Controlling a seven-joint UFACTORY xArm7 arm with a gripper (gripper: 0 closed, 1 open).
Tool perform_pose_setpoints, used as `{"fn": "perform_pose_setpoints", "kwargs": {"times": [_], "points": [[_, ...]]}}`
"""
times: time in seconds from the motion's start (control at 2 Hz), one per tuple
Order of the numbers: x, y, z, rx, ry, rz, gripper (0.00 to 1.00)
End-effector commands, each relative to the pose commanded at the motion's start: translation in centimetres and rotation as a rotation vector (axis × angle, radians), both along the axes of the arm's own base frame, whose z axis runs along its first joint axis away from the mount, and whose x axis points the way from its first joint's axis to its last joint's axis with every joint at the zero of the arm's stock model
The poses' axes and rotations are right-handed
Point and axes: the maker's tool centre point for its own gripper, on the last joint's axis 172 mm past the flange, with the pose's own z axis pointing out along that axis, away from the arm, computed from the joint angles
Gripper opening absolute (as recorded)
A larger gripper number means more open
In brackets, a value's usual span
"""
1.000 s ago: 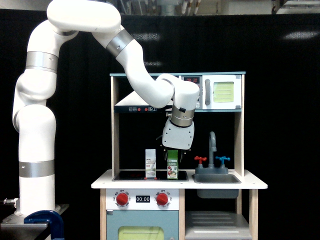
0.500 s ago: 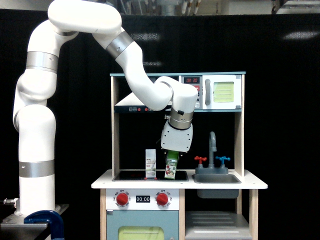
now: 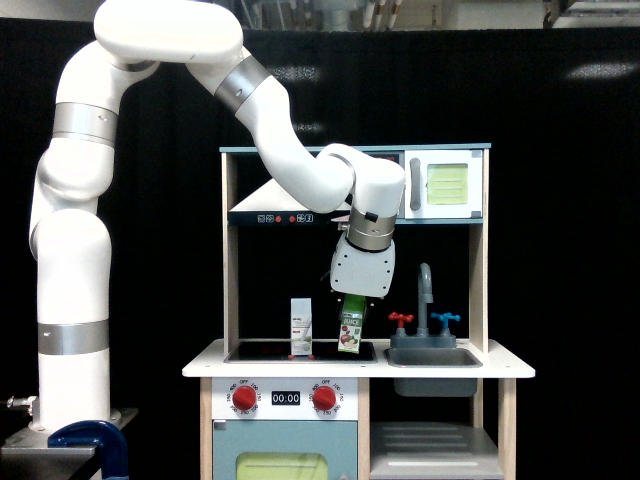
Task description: Put the green box into the sink
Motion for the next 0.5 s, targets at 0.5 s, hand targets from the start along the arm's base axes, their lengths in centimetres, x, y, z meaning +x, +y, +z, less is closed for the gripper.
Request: {"fn": "perform_pose_setpoints", "kwargs": {"times": [0.5], "points": [[6.10, -1.60, 0.40, 0.000, 0.000, 0.000, 0.00]]}}
